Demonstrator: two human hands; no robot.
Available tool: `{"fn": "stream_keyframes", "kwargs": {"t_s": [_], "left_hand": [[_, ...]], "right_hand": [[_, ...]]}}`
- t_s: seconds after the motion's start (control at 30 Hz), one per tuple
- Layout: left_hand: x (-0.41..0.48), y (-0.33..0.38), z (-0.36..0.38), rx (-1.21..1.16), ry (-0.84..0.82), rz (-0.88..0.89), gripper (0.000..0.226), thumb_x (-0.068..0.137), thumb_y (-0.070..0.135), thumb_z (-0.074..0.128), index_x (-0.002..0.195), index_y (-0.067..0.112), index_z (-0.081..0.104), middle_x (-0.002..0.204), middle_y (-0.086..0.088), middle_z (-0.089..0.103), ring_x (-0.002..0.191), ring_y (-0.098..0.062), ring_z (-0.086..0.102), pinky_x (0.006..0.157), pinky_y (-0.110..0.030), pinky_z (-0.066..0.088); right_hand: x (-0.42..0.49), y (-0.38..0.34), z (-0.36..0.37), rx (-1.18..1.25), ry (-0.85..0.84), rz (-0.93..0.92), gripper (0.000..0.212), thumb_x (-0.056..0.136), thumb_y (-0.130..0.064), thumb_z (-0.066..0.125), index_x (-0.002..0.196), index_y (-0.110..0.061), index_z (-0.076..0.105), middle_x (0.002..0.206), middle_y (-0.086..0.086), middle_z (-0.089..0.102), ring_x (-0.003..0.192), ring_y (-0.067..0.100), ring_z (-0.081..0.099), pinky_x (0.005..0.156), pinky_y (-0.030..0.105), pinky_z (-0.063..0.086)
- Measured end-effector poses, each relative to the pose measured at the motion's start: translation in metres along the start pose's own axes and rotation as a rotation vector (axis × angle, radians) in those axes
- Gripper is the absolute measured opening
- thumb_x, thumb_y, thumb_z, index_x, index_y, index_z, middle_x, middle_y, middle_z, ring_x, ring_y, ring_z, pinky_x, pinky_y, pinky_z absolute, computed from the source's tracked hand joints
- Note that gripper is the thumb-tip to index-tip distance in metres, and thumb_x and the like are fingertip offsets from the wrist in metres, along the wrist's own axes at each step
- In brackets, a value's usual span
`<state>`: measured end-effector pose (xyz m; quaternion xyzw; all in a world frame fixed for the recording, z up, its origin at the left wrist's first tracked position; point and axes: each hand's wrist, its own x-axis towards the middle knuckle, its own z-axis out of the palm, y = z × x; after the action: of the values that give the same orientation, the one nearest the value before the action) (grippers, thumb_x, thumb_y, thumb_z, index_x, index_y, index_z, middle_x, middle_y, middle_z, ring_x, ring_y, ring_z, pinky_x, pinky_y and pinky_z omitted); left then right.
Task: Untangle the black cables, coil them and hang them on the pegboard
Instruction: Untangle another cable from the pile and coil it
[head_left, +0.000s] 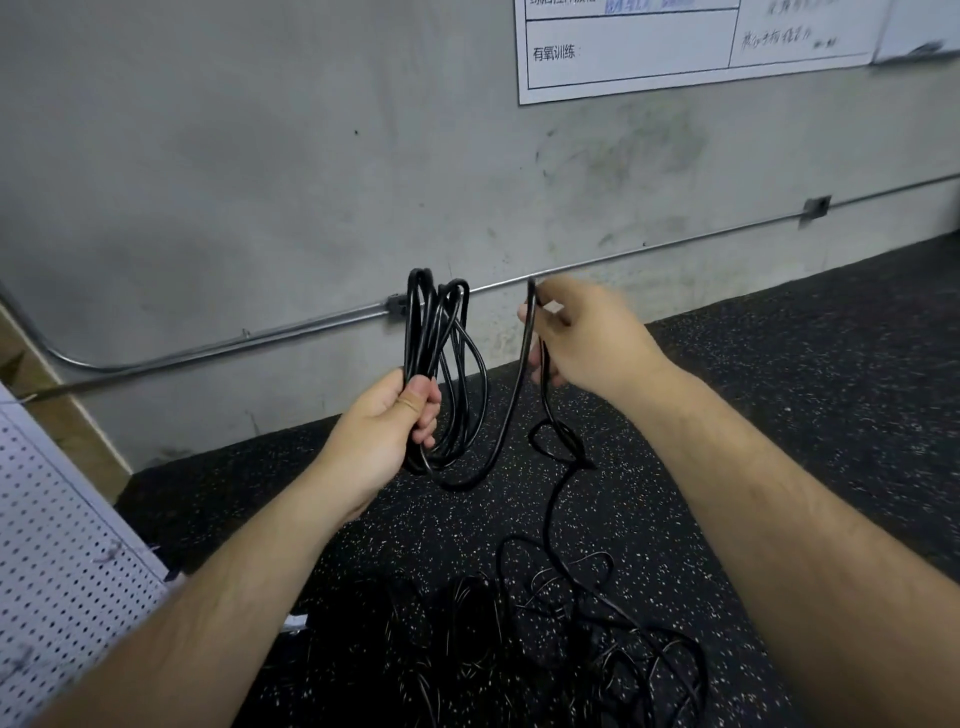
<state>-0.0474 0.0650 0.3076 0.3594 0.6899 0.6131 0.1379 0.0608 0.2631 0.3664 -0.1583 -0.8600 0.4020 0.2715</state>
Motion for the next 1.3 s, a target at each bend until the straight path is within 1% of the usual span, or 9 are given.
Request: {"fn": "stream_keyframes", "kwargs": {"t_s": [0.23,0.33,0.57,0.77,0.87,1.03,1.1,1.23,1.3], "left_hand": [[-0.003,-0.001,0.014,-0.11,-0.046,-0.071,0.042,0.089,0.054,0.056,0.094,0.013,0.063,0.069,0.01,0.052,0.067,-0.01,0.047,0.074,-0.034,0.046],[-0.007,0.002,0.021,-0.236,-0.089,-0.102,0.067,0.078,0.076,0.067,0.097,0.012,0.065,0.076,0.007,0.054,0.073,-0.009,0.049,0.073,-0.029,0.049],[-0.009,0.007,0.021,-0.161,-0.059,-0.031,0.056,0.081,0.051,0.075,0.113,0.007,0.063,0.064,0.017,0.051,0.063,-0.006,0.045,0.075,-0.032,0.044],[-0.006,0.009,0.009,-0.344,-0.001,-0.054,0.035,0.079,0.03,0.078,0.101,0.012,0.059,0.063,0.006,0.039,0.057,-0.009,0.038,0.069,-0.029,0.041],[-0.004,0.007,0.001,-0.315,0.01,-0.068,0.034,0.078,0.034,0.081,0.099,0.016,0.061,0.066,0.008,0.042,0.06,-0.008,0.039,0.07,-0.029,0.042],[0.002,-0.001,-0.011,-0.208,0.081,-0.115,0.042,0.075,0.041,0.082,0.103,0.017,0.061,0.069,0.011,0.047,0.061,-0.005,0.044,0.073,-0.031,0.044],[0.003,-0.003,-0.012,-0.166,0.101,-0.112,0.041,0.073,0.042,0.081,0.098,0.018,0.06,0.066,0.014,0.048,0.062,-0.005,0.046,0.073,-0.031,0.044],[0.002,-0.005,-0.011,0.019,0.104,-0.103,0.05,0.072,0.053,0.081,0.1,0.016,0.061,0.073,0.015,0.06,0.073,-0.011,0.054,0.079,-0.039,0.049],[0.0,-0.006,-0.008,0.057,0.093,-0.102,0.06,0.066,0.061,0.079,0.104,0.017,0.062,0.085,0.005,0.064,0.081,-0.015,0.059,0.086,-0.045,0.052]], "right_hand": [[-0.004,-0.009,0.014,-0.094,0.078,0.016,0.03,0.098,-0.04,0.066,0.087,-0.013,0.06,0.069,0.002,0.072,0.048,0.011,0.067,0.052,0.034,0.056],[-0.001,-0.006,0.022,-0.144,0.155,0.032,0.035,0.096,-0.046,0.067,0.082,-0.014,0.058,0.066,0.004,0.072,0.055,0.022,0.069,0.06,0.043,0.06],[0.004,0.003,0.025,-0.115,0.142,0.076,0.027,0.101,-0.039,0.06,0.083,-0.021,0.05,0.067,0.001,0.07,0.05,0.013,0.064,0.054,0.032,0.052],[0.008,0.03,0.005,0.039,-0.091,0.249,0.02,0.106,-0.029,0.049,0.118,-0.018,0.059,0.075,0.005,0.065,0.066,0.021,0.067,0.08,0.052,0.061],[0.006,0.038,-0.007,0.229,-0.313,0.319,0.026,0.099,-0.017,0.045,0.117,-0.009,0.063,0.079,0.003,0.047,0.069,0.018,0.048,0.075,0.042,0.054],[0.002,0.036,-0.035,0.64,-0.564,0.38,0.053,0.078,-0.07,0.056,0.088,-0.018,0.054,0.076,-0.004,0.042,0.068,0.015,0.041,0.073,0.039,0.043],[0.004,0.03,-0.033,0.528,-0.487,0.419,0.064,0.07,-0.087,0.06,0.077,-0.024,0.048,0.07,-0.006,0.04,0.063,0.014,0.041,0.071,0.04,0.052],[0.004,0.021,-0.019,0.458,-0.252,0.495,0.033,0.085,-0.051,0.076,0.103,-0.027,0.064,0.056,-0.008,0.033,0.047,0.012,0.033,0.047,0.025,0.043],[0.007,0.019,-0.012,0.496,-0.146,0.574,0.024,0.093,-0.039,0.073,0.093,-0.017,0.061,0.051,-0.008,0.034,0.041,0.009,0.031,0.042,0.022,0.035]]}}
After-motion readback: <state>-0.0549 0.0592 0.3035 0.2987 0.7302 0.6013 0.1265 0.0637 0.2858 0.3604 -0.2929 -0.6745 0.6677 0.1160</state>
